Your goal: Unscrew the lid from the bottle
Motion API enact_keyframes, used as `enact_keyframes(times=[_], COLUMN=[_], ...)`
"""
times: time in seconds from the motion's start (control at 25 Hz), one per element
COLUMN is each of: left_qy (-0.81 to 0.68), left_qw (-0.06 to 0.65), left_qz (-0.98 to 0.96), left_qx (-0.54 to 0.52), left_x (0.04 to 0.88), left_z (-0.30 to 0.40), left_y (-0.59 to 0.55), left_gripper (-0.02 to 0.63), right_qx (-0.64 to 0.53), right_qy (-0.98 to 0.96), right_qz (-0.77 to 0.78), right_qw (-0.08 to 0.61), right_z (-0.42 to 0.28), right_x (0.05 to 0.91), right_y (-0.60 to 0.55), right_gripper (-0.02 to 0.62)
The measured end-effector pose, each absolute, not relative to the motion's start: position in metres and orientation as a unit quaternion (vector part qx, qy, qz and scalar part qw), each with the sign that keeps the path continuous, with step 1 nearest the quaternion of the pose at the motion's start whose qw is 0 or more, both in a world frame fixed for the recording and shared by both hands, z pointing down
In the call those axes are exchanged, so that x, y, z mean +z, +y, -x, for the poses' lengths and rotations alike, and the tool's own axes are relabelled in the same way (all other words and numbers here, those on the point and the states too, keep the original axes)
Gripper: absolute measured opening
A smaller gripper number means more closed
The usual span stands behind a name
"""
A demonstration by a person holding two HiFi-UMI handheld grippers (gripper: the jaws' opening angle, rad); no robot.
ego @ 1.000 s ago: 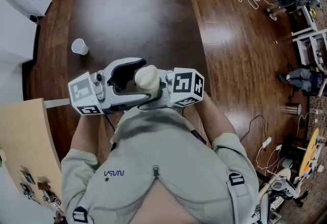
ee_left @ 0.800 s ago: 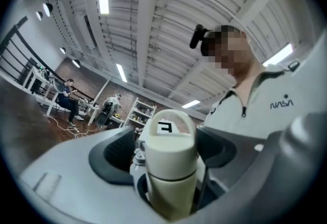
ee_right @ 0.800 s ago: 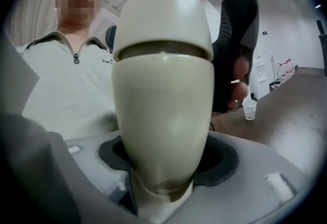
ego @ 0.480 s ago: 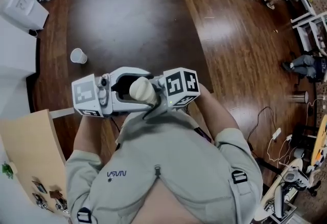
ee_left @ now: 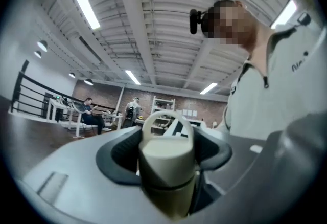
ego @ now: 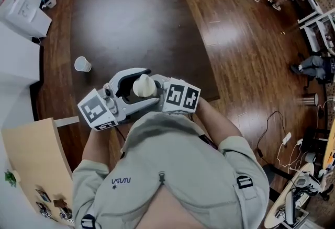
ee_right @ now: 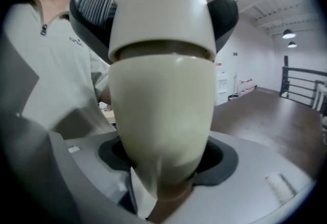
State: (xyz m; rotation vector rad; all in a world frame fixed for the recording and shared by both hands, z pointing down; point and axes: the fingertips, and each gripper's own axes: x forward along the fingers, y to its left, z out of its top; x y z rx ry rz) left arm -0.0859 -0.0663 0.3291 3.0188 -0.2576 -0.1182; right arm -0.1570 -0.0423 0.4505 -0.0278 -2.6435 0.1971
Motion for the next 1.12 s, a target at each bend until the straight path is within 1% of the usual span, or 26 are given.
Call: enact_keyframes(times=[0.16, 0.24, 0.32, 0.48, 0.68, 0.88, 1.12], left_qy=[-0.204, -0.262, -0.298, -0.311, -0.334, -0.381, -0.4], left_qw=[0.008, -0.001, 0.002, 0.0, 0.011, 0.011, 0.0], left_qz=[-0.979, -0.965, -0.954, -0.95, -0.943, -0.924, -0.914], left_qx=[-0.019, -0.026, -0.031, -0.007, -0.002, -0.035, -0.063], left_x=[0.339, 0.342, 0.349, 0.375, 0.379, 0.361, 0.339], left_z=[0.087, 0.082, 0.078, 0.082, 0.095, 0.102, 0.12], left_y=[-0.087, -0.093, -0.095, -0.096, -0.101, -0.107, -0.111], left_gripper=[0.302, 0.302, 0.302, 0.302, 0.302, 0.302, 0.302], right_qx=[0.028, 0.014, 0.016, 0.022, 0.002, 0.0, 0.014], right_qy=[-0.957, -0.943, -0.934, -0.932, -0.929, -0.91, -0.907], right_qz=[-0.153, -0.221, -0.258, -0.267, -0.271, -0.314, -0.327], right_qw=[0.245, 0.247, 0.247, 0.242, 0.252, 0.272, 0.265], right_z=[0.157, 0.15, 0.144, 0.143, 0.15, 0.142, 0.124], right_x=[0.464, 0.471, 0.479, 0.492, 0.495, 0.502, 0.512], right_y=[-0.087, -0.103, -0.108, -0.107, -0.111, -0.119, -0.125], right_gripper=[0.302, 0.302, 0.302, 0.302, 0.302, 0.302, 0.302])
